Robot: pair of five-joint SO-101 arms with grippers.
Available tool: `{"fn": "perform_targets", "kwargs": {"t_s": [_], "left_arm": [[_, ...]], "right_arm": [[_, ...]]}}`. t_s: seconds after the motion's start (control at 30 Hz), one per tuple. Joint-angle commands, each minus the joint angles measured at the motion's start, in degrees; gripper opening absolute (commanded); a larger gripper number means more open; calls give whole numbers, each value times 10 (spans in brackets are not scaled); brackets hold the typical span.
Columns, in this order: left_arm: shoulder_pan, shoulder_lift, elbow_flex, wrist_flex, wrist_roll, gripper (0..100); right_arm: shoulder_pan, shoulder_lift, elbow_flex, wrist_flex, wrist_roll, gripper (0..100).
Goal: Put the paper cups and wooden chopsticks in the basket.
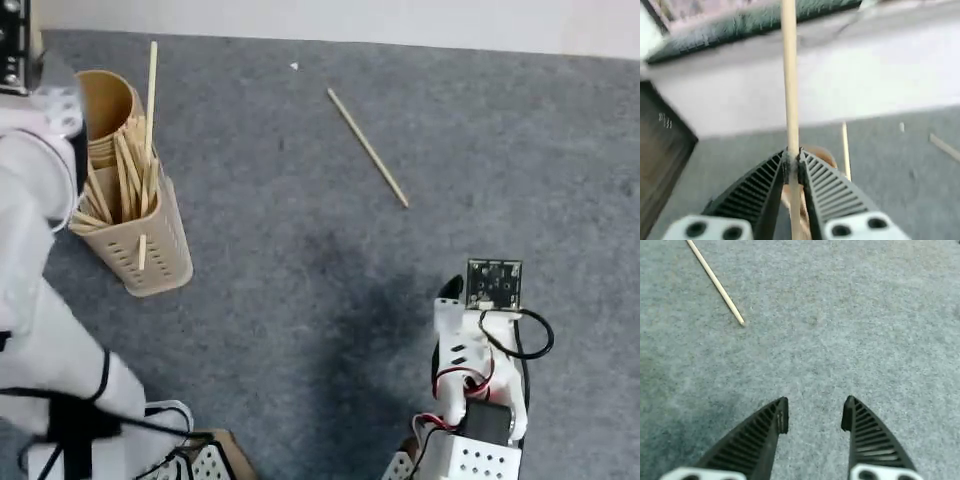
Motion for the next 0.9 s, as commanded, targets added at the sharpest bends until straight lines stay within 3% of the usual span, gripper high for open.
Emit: {"fn": "perform_targets", "kwargs": {"t_s": [0.0,0.17,0.37,0.5,0.87], "left_arm": [[-9,-91,151,-7,-2,3],[12,-274,402,-83,-4,3],[-12,-394,686,-345,-16,8],[-18,-353,698,-439,7,8],[-16,-277,697,-506,53,8]], "right_arm": [[-5,-6,87,4,5,191],[-5,-6,87,4,5,191],[-5,-6,87,4,5,191],[-5,-6,87,4,5,191],[-5,-6,87,4,6,191]]}}
